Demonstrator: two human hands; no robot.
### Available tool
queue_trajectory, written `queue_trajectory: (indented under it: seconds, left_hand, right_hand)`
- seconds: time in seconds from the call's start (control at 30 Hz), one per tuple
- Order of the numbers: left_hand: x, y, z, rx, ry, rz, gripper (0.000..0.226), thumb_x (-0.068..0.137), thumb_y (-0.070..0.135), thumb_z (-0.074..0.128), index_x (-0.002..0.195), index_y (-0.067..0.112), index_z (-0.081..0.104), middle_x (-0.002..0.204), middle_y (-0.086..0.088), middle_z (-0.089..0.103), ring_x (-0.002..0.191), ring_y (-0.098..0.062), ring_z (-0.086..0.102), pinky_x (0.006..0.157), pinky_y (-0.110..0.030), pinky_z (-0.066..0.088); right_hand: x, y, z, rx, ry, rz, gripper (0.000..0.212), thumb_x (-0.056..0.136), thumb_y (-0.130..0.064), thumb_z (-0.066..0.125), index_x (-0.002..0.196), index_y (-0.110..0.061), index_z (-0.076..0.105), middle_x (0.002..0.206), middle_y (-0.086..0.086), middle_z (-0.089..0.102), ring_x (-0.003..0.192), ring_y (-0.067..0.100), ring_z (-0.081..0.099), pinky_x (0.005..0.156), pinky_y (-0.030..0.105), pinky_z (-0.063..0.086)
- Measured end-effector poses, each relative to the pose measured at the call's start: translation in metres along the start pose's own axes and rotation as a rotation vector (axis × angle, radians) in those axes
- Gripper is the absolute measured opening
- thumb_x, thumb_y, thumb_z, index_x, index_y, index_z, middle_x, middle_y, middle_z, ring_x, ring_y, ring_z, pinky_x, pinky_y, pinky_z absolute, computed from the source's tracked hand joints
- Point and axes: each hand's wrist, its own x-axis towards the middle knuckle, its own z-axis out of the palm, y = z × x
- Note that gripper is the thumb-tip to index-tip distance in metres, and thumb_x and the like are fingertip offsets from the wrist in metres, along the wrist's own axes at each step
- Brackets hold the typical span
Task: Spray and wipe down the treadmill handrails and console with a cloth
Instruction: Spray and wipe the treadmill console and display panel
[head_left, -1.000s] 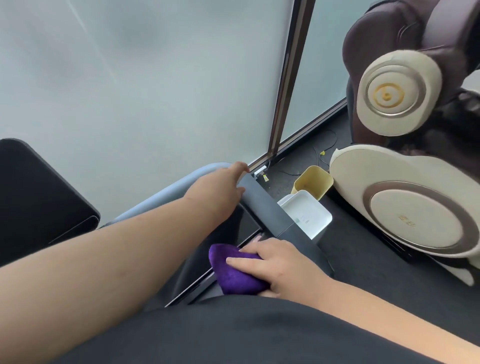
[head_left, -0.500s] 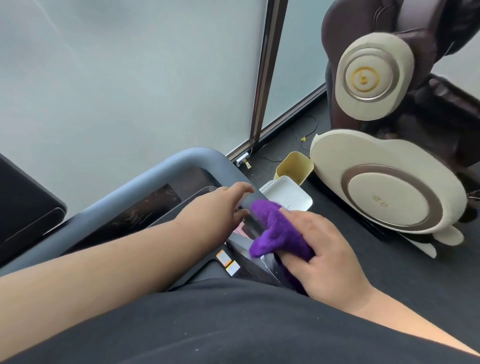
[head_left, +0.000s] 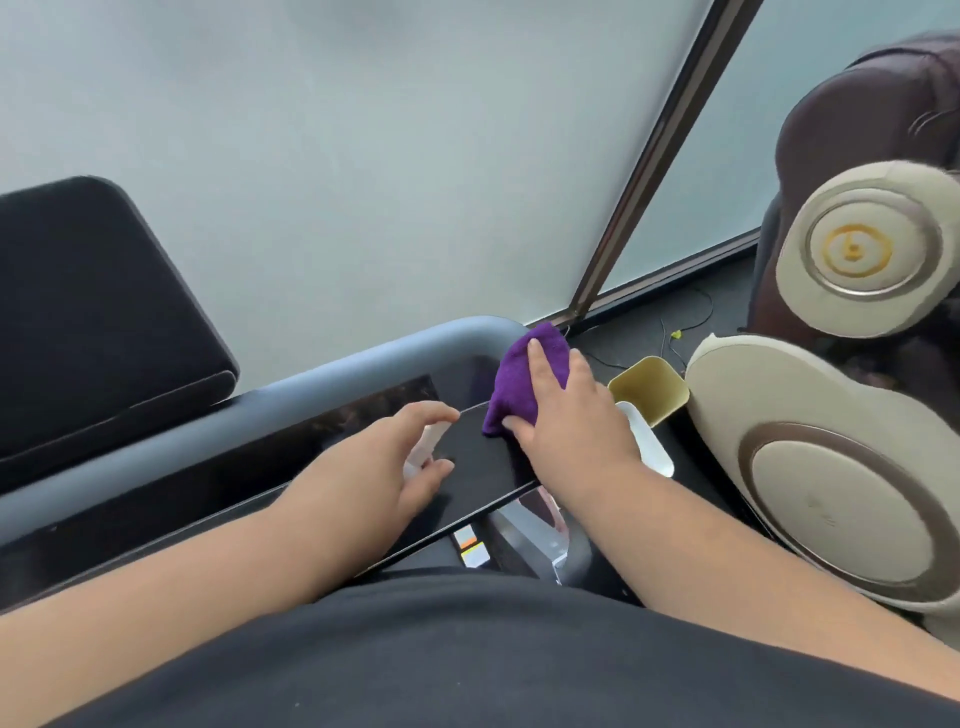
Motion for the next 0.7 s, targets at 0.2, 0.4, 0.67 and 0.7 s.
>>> queue_trajectory:
  seconds: [0.2,0.4,0.67,0.7]
  left_hand:
    - [-0.012,-0.013,-0.008,-0.061,0.04,-0.032,0.038,0.092,0.051,0.05,0.12,0.062,0.026,0.098,0.017,0.061,0.081,-0.005,0.058,0.077,-0.028,0.048]
    - [-0.027,-0.03,-0.02,-0.157,0.122,-0.067,0.038,0.089,0.05,0.053,0.115,0.064,0.031,0.095,0.025,0.06,0.084,0.0,0.058,0.08,-0.029,0.049]
    - [-0.032,-0.039,-0.019,-0.156,0.107,-0.086,0.039,0.089,0.048,0.056,0.113,0.067,0.032,0.098,0.027,0.058,0.085,0.001,0.057,0.076,-0.019,0.046]
    - [-0.031,-0.038,-0.019,-0.15,0.106,-0.077,0.04,0.089,0.048,0.056,0.115,0.065,0.031,0.098,0.027,0.058,0.085,0.001,0.057,0.075,-0.018,0.046]
  right_hand:
    - [0.094,-0.01,-0.023,0.191,-0.165,-0.243,0.081,0.088,-0.064,0.057,0.156,-0.044,0.017,0.151,0.004,0.039,0.134,0.03,0.044,0.111,0.044,0.038]
    - [0.075,0.018,-0.025,0.407,-0.21,-0.321,0.067,0.096,-0.038,0.063,0.153,-0.046,0.028,0.159,-0.007,0.031,0.142,0.015,0.034,0.115,0.026,0.025]
    - [0.089,-0.031,-0.02,-0.152,-0.027,-0.591,0.069,0.097,-0.06,0.044,0.157,-0.042,0.016,0.163,0.008,0.023,0.147,0.031,0.025,0.12,0.044,0.022]
    - [0.097,-0.043,-0.021,-0.151,-0.072,-0.663,0.066,0.097,-0.059,0.045,0.156,-0.043,0.02,0.161,0.005,0.029,0.146,0.028,0.029,0.119,0.042,0.023]
